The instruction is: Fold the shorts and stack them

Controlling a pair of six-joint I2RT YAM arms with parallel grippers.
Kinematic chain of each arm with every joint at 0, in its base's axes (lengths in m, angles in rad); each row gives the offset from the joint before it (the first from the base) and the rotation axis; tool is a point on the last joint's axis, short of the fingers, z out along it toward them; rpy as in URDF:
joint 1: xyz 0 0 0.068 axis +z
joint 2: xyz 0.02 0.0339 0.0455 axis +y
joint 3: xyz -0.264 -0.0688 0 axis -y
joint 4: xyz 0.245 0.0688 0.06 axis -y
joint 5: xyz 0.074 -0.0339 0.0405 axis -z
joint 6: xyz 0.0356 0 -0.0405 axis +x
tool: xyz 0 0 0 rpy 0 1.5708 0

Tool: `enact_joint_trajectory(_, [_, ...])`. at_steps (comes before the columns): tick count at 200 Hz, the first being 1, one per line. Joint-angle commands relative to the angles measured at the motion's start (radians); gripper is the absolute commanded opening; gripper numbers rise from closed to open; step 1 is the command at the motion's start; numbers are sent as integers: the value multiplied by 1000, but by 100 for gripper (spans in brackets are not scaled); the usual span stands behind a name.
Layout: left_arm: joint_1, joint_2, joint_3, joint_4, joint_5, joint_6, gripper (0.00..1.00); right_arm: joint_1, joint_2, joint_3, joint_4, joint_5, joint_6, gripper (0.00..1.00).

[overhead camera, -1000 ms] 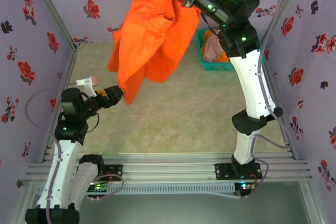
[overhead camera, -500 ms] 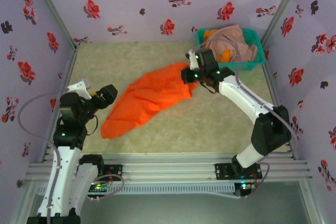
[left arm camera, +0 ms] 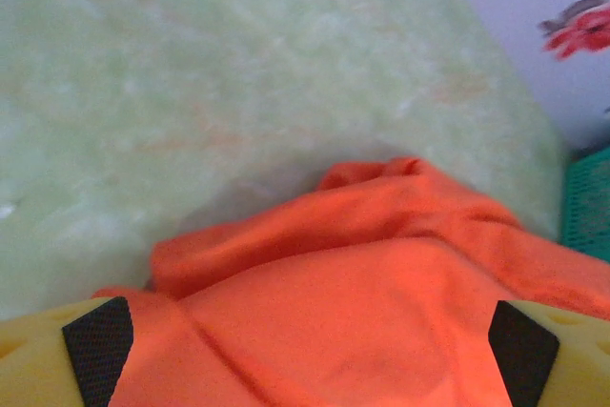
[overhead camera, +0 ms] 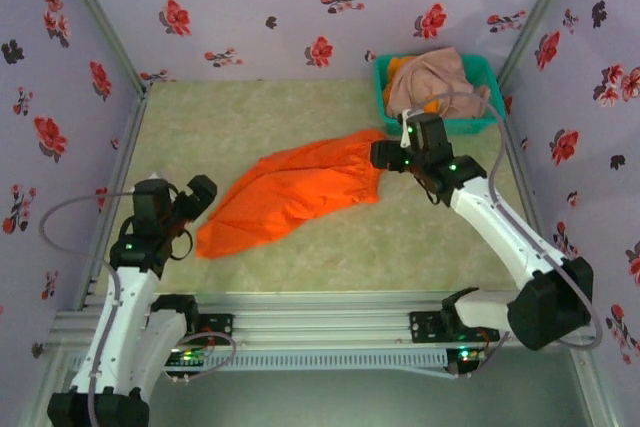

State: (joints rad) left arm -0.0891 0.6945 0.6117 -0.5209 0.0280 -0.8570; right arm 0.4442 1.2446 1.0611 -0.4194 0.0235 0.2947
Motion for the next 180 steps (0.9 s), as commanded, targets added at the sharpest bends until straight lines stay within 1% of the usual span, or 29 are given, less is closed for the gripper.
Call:
enact_joint_trajectory(1, [-38,33,-25,-105,-90,-83,99,61,1,-71,1,-8,24,81])
enact_joint_trajectory(18, [-102,51,-55,-125,-137,-138,99,87,17,-133,17,9,18,82])
enact_joint_trajectory(44, [-215,89,-108,-126,-222,-229,99,90,51,-209,84,-5,52,82])
enact_joint_trajectory(57, [-255,127,-121,-122,-259,-260,99,90,64,-234,124,-17,71,82])
enact_joint_trajectory(76, [-278,209,-106,-130,-281,-276,99,91,82,-250,157,-22,88,82])
enact_joint_trajectory(82, [-283,237,-96,-135,-292,-278,97,91,90,-250,157,-21,90,81])
enact_joint_trajectory(104, [-296,328,-65,-160,-308,-286,94,91,105,-246,152,-16,90,82])
enact_joint_trajectory(136, [-315,405,-64,-145,-322,-305,90,91,99,-258,148,2,88,81])
enact_joint_trajectory(163, [-336,440,-78,-100,-320,-322,81,91,100,-266,145,13,89,81])
enact_joint_trajectory(180, [-342,452,-82,-72,-321,-310,66,91,103,-268,144,16,89,81])
